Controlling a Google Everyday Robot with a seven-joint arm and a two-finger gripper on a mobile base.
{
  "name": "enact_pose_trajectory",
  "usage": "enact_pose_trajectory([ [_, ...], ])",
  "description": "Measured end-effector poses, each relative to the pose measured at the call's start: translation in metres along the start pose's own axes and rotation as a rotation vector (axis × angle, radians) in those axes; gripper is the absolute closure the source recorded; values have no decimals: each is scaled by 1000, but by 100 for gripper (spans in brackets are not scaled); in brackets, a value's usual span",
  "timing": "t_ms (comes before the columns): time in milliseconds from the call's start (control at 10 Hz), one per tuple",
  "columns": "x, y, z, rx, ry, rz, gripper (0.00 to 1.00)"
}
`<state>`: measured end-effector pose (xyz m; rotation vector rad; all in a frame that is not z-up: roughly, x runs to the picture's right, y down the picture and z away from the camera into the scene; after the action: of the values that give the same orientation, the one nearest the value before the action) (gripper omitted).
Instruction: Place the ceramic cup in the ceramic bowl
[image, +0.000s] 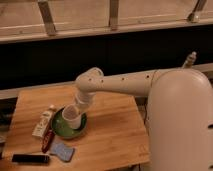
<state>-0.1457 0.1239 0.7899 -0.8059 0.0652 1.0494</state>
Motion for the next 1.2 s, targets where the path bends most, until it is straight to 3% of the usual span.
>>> enact_pose_trajectory([
  [300,-23,7,8,-33,-29,-33,95],
  [600,-33,15,18,-67,-20,-62,65],
  [900,-32,14,16,-76,-20,-62,35],
  [1100,-33,15,12,-73,-28,-66,24],
  [1200,-34,16,7,-69,-37,-67,24],
])
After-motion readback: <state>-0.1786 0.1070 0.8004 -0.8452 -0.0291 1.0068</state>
